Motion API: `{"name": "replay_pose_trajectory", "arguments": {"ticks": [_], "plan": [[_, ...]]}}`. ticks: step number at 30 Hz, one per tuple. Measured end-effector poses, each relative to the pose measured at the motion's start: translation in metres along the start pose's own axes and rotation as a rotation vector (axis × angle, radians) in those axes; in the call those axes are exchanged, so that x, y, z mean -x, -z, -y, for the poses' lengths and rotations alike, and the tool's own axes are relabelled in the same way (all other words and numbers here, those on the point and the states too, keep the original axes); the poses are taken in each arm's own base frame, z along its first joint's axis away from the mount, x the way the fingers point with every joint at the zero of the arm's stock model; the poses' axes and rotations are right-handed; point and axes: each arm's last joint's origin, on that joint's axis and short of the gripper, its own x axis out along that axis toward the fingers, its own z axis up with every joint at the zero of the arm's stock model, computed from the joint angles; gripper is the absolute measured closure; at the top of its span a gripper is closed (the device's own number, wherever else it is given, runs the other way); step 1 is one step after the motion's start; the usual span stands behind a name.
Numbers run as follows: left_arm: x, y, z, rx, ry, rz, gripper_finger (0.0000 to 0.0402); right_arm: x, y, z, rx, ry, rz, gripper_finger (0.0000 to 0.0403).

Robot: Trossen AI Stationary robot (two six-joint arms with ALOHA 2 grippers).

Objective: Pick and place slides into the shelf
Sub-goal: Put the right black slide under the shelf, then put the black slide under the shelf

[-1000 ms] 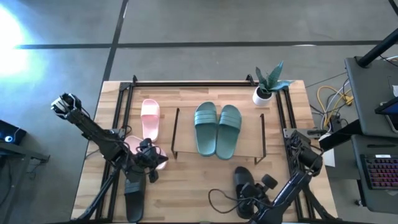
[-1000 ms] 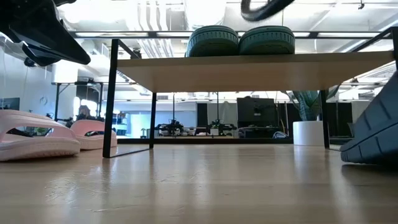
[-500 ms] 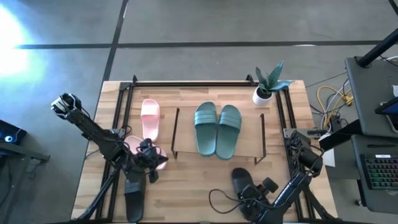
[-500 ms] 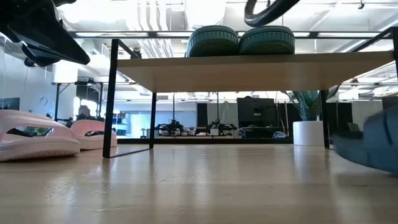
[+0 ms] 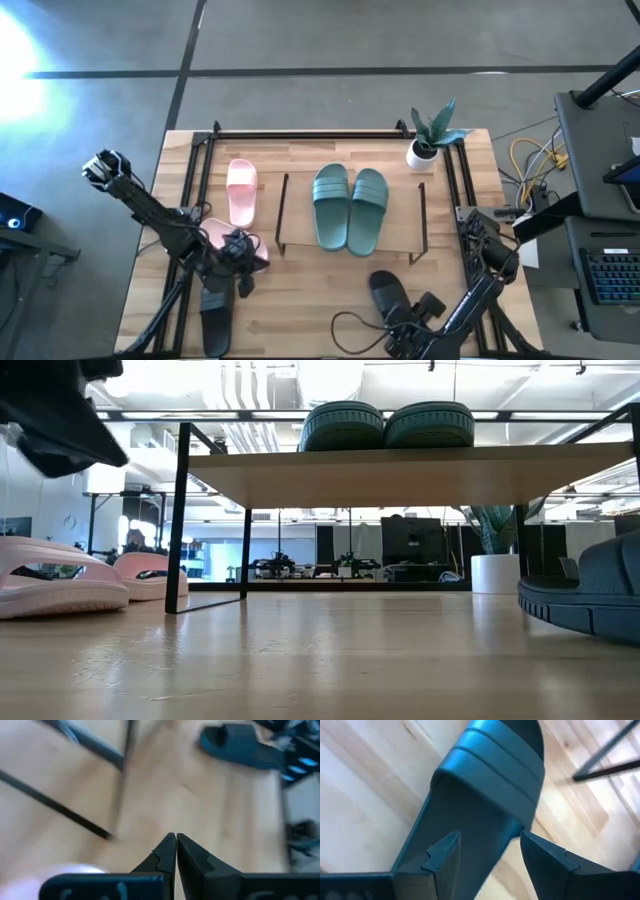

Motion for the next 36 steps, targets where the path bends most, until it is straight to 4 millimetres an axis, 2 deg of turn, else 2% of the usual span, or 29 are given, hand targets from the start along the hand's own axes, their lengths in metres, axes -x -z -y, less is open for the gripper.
{"name": "replay_pose_trajectory", "arguments": {"ticks": [4, 7, 10, 12, 18, 22, 24, 31, 36], "plan": [[0.007, 0.01, 0.014, 0.027, 0.194, -0.165, 0.0402, 0.022, -0.003, 0.0, -0.093, -0.052, 0.036, 0.0214], [0.016, 0.015, 0.028, 0.065, 0.322, -0.192, 0.0402, 0.038, -0.007, -0.002, -0.164, -0.127, 0.095, 0.0223], [0.025, 0.019, 0.039, 0.162, 0.456, -0.269, 0.0402, 0.047, -0.011, -0.003, -0.226, -0.172, 0.083, 0.023], [0.03, 0.024, 0.043, 0.17, 0.484, -0.339, 0.0402, 0.048, -0.012, -0.006, -0.254, -0.204, 0.081, 0.0234], [0.053, 0.045, 0.05, -0.042, 0.306, -0.48, 0.0402, 0.046, -0.01, -0.015, -0.298, -0.285, 0.07, 0.0239], [0.065, 0.048, 0.065, -0.093, 0.335, -0.584, 0.0402, 0.051, -0.011, -0.029, -0.273, -0.427, 0.05, 0.0246], [0.068, 0.052, 0.069, -0.133, 0.296, -0.642, 0.0402, 0.051, -0.012, -0.03, -0.272, -0.443, 0.053, 0.0254], [0.072, 0.056, 0.075, -0.368, -0.114, -0.687, 0.0402, 0.043, -0.01, -0.028, -0.264, -0.401, 0.044, 0.0268], [0.069, 0.07, 0.096, -0.469, -0.163, -0.738, 0.0402, 0.039, -0.009, -0.027, -0.249, -0.375, 0.041, 0.0266]]}}
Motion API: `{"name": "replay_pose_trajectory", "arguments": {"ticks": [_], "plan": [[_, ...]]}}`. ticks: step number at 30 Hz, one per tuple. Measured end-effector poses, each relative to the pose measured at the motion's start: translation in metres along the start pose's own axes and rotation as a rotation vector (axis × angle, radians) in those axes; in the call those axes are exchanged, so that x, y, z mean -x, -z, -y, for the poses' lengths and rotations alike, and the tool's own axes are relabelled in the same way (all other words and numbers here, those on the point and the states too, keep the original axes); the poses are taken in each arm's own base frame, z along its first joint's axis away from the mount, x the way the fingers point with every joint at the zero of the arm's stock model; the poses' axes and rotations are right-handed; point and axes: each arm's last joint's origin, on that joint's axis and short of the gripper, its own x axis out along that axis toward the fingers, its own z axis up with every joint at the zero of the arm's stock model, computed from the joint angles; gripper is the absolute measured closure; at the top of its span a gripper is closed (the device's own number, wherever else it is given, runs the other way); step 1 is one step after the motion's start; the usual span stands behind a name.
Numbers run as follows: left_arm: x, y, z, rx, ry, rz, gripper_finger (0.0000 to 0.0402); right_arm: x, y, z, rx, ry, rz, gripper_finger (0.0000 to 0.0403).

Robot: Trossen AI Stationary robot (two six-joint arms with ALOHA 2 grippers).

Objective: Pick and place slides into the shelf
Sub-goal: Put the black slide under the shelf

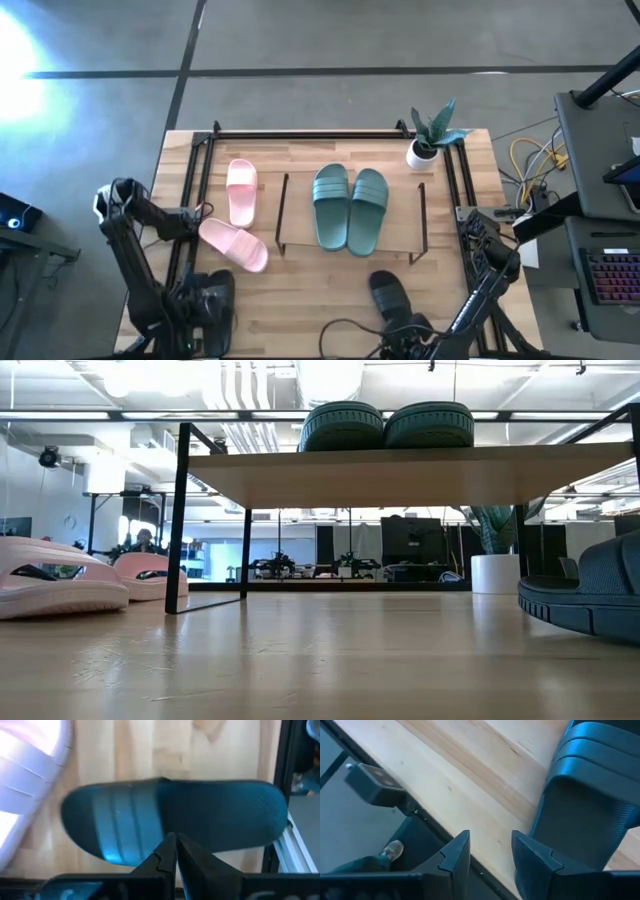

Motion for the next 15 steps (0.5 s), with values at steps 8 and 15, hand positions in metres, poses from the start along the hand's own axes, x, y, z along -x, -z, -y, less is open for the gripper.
{"name": "replay_pose_trajectory", "arguments": {"ticks": [8, 15], "plan": [[-0.008, 0.01, 0.036, 0.124, -0.113, -0.053, 0.0402, -0.006, 0.002, 0.003, -0.006, 0.02, 0.005, 0.0243], [-0.01, 0.018, 0.05, 0.206, -0.211, -0.057, 0.0377, -0.014, 0.004, 0.009, 0.077, 0.056, 0.011, 0.0209]]}}
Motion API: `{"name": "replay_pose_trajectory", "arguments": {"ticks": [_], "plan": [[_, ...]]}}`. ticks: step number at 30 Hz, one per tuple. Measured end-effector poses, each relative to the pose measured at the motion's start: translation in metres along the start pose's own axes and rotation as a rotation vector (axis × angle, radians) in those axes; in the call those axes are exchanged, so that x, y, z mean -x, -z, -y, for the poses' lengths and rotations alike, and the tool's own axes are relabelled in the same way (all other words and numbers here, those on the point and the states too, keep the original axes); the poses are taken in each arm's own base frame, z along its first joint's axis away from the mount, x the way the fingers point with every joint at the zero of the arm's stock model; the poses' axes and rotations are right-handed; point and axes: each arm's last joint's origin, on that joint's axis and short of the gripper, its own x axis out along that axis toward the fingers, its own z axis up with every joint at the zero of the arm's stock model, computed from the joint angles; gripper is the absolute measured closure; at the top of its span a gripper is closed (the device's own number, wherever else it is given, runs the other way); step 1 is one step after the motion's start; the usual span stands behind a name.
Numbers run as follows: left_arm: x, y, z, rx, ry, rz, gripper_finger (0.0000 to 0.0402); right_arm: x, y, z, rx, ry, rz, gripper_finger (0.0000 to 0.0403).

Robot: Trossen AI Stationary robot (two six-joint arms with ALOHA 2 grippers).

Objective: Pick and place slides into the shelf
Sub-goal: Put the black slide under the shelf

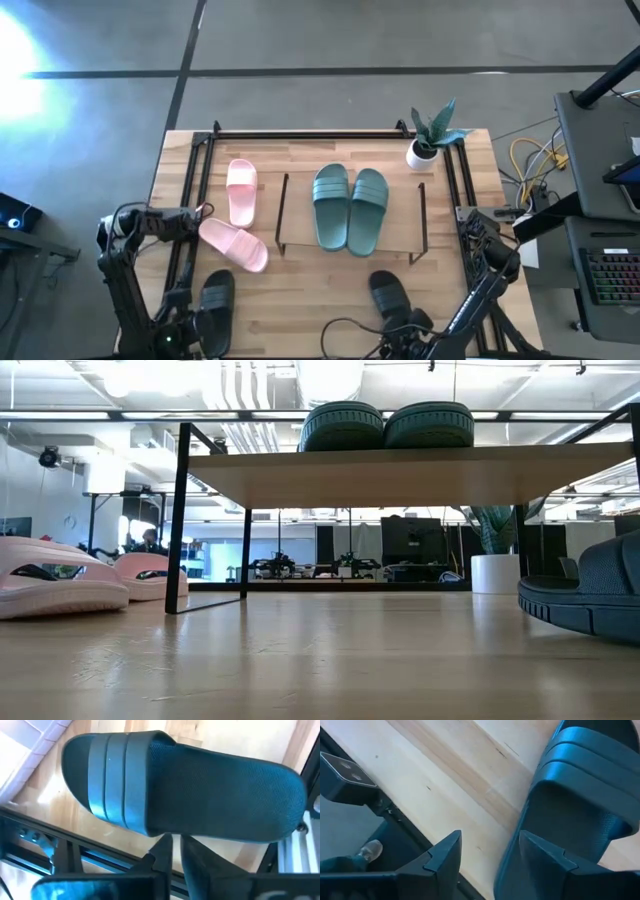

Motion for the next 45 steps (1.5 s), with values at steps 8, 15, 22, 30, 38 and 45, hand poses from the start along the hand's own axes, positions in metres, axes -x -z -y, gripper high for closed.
{"name": "replay_pose_trajectory", "arguments": {"ticks": [8, 15, 22, 30, 38, 45], "plan": [[-0.004, 0.0, 0.0, 0.002, -0.013, 0.015, 0.0298, -0.012, -0.003, 0.008, 0.024, 0.069, 0.013, 0.0197], [-0.023, 0.0, -0.004, -0.012, -0.101, 0.08, 0.027, -0.02, -0.001, 0.012, -0.011, 0.097, 0.016, 0.0197], [-0.043, 0.002, -0.008, -0.027, -0.201, 0.076, 0.0269, -0.02, 0.0, 0.012, -0.004, 0.095, 0.01, 0.0197], [-0.06, -0.003, -0.019, -0.013, -0.28, 0.119, 0.0272, -0.021, 0.0, 0.012, -0.022, 0.102, -0.014, 0.0197], [-0.069, -0.018, -0.018, -0.031, -0.254, 0.136, 0.0351, -0.018, -0.005, 0.009, -0.042, 0.092, -0.044, 0.0197], [-0.063, -0.028, -0.016, -0.035, -0.169, 0.186, 0.0396, -0.001, -0.014, 0.0, -0.029, 0.029, -0.037, 0.0197]]}}
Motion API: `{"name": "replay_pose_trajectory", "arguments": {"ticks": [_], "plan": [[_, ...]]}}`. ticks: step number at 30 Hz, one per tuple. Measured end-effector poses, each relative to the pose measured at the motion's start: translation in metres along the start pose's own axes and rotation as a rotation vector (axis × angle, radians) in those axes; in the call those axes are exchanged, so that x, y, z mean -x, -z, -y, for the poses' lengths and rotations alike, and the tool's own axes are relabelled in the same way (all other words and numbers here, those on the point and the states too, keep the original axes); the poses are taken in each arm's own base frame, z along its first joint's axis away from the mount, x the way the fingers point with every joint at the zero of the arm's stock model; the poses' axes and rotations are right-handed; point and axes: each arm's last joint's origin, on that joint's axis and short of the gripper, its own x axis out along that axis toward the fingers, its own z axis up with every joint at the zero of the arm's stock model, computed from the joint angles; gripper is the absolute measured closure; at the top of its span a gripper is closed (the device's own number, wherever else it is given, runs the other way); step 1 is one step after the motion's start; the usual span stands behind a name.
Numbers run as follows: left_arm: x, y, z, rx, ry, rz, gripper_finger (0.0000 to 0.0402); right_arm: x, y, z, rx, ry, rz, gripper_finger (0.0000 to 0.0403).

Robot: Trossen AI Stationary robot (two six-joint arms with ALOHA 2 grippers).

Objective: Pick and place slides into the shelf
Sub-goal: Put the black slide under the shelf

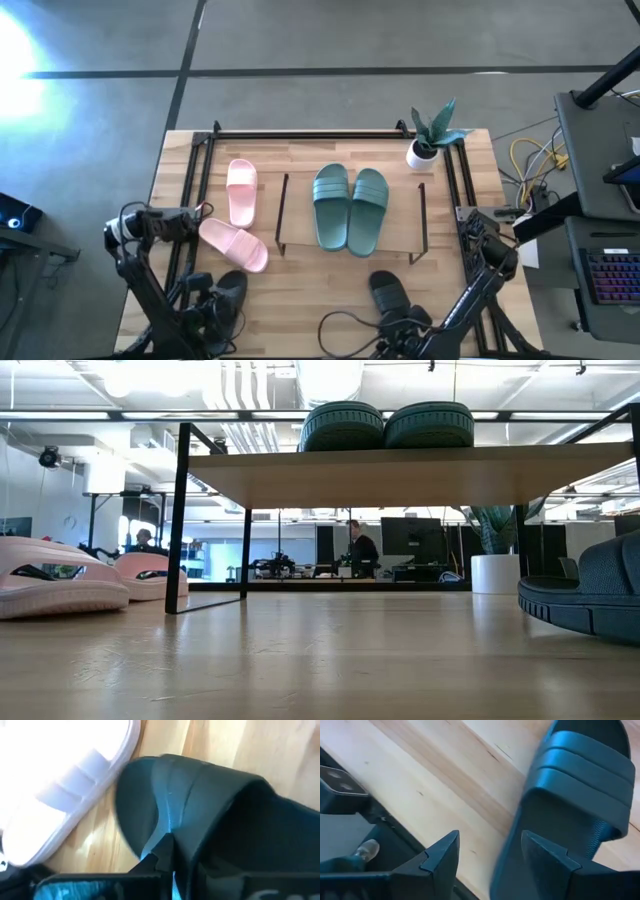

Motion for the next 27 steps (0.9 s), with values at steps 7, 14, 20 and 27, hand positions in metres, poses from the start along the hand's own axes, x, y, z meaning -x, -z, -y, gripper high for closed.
{"name": "replay_pose_trajectory", "arguments": {"ticks": [7, 14, 20, 27], "plan": [[0.034, -0.023, -0.019, 0.05, 0.133, 0.181, 0.04, 0.024, -0.012, -0.007, -0.022, -0.054, 0.04, 0.0206], [0.032, -0.079, -0.03, 0.025, 0.236, 0.348, 0.0401, 0.06, -0.032, 0.003, -0.017, -0.004, 0.194, 0.0226], [0.0, -0.152, -0.038, 0.004, 0.271, 0.418, 0.0401, 0.07, -0.044, 0.005, -0.022, -0.033, 0.221, 0.024], [-0.021, -0.211, -0.058, 0.127, 0.24, 0.458, 0.0401, 0.077, -0.044, 0.007, -0.099, -0.055, 0.161, 0.026]]}}
